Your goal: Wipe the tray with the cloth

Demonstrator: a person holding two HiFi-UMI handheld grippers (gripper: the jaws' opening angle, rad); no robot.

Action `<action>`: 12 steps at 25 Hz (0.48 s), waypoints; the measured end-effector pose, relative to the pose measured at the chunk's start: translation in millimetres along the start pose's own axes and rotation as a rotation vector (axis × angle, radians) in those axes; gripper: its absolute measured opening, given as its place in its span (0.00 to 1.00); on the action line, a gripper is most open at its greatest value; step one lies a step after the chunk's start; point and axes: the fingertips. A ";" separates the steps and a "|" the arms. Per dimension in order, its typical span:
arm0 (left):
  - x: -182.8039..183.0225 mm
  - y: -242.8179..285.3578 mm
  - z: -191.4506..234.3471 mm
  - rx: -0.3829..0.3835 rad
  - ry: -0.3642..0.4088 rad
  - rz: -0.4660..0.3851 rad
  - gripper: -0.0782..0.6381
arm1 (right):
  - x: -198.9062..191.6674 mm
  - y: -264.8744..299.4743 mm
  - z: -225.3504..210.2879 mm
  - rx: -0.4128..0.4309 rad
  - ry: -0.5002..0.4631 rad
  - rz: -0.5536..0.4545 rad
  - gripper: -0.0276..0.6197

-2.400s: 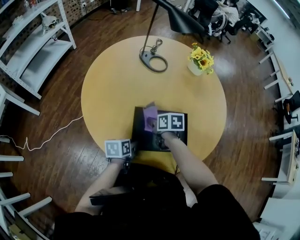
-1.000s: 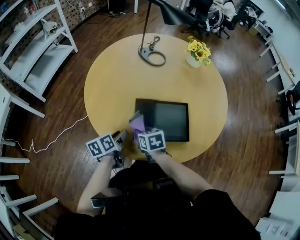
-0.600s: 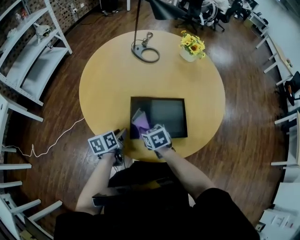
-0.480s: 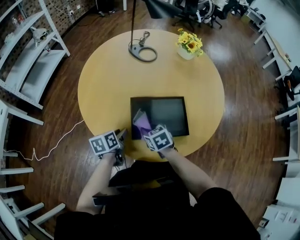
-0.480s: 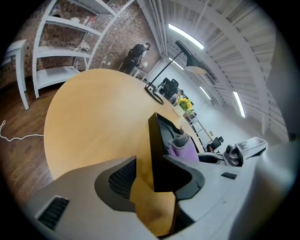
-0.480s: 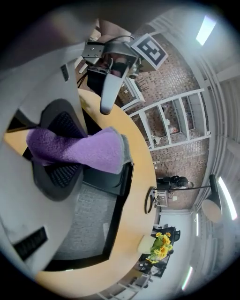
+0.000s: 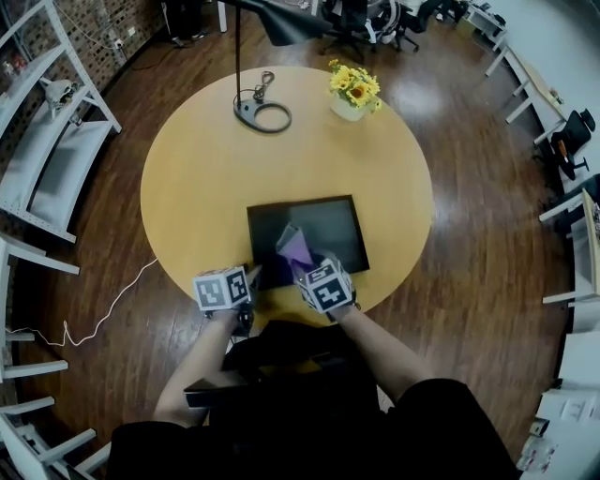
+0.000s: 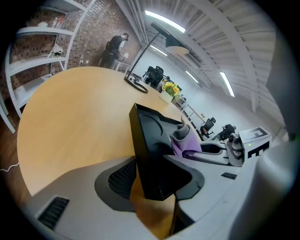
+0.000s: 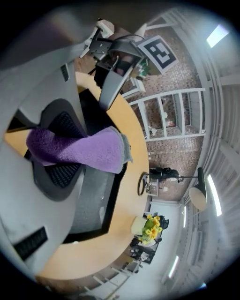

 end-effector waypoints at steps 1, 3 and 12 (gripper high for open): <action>0.1 0.9 -0.2 -0.004 -0.013 0.000 0.34 | -10.3 -0.8 -11.3 -0.032 -0.002 0.044 0.25; 0.0 0.7 0.3 -0.005 -0.031 -0.005 0.34 | -23.0 -6.5 -29.4 -0.059 0.017 0.084 0.25; 7.5 -3.4 8.3 0.000 -0.132 -0.062 0.34 | -24.7 -44.5 -105.1 -0.102 0.193 -0.030 0.25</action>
Point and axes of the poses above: the fingertips, and each gripper's own axes: y forward along the fingers, z to its left, x out of its top, and after that the axes turned 10 degrees about -y, right-handed
